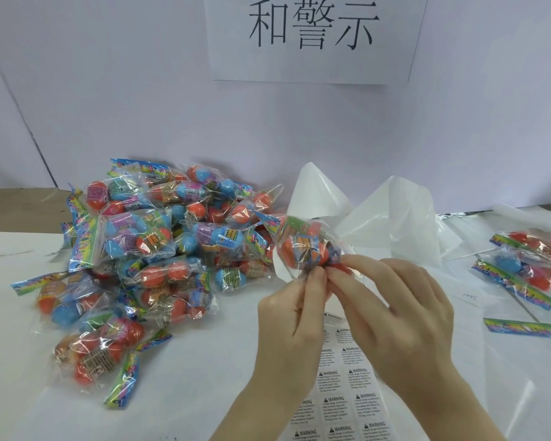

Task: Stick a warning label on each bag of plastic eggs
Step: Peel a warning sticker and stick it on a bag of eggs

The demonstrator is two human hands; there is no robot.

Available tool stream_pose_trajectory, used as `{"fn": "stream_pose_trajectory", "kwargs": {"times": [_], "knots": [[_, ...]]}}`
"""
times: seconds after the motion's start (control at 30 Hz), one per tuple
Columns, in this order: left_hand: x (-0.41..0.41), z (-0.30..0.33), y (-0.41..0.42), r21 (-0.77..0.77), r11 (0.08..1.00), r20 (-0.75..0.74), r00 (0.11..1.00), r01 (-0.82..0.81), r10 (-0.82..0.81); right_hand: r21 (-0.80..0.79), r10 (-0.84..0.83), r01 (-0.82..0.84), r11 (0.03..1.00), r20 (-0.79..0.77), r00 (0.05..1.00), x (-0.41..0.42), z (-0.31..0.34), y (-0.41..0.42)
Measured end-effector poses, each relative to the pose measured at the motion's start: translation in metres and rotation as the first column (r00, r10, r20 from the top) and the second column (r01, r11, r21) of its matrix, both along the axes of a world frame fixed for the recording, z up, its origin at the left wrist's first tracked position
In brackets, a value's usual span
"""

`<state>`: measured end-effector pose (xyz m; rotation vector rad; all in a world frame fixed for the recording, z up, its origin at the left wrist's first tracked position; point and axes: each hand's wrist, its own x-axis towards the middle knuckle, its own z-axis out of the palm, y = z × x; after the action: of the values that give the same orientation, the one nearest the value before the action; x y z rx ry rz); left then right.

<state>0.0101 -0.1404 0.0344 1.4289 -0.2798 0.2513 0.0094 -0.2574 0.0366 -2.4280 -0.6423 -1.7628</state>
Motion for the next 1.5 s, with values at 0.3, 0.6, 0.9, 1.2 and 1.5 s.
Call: {"fn": "stream_pose_trajectory", "kwargs": {"times": [0.3,0.6,0.9,1.2,1.5], "knots": [[0.002,-0.001,0.000,-0.003,0.999,-0.003,0.999,0.035,-0.035,0.127,0.075,-0.069,0.990,-0.044,0.996,-0.001,0.002,0.004],[0.000,0.004,0.001,-0.134,0.986,-0.033,0.994,0.101,-0.106,0.135,0.118,-0.111,0.985,-0.041,0.992,-0.001,0.003,0.002],[-0.003,0.010,0.000,-0.206,0.973,-0.082,0.989,0.104,-0.124,0.144,0.160,-0.153,0.978,-0.036,0.986,-0.001,0.001,0.003],[-0.004,0.016,0.003,-0.271,0.956,-0.119,0.981,0.115,-0.151,0.226,0.185,-0.170,0.959,-0.049,0.981,0.000,0.000,0.005],[-0.001,0.016,0.005,-0.329,0.934,-0.154,0.968,0.141,-0.200,0.357,0.252,-0.168,0.919,-0.205,0.946,0.000,0.008,0.002]]}}
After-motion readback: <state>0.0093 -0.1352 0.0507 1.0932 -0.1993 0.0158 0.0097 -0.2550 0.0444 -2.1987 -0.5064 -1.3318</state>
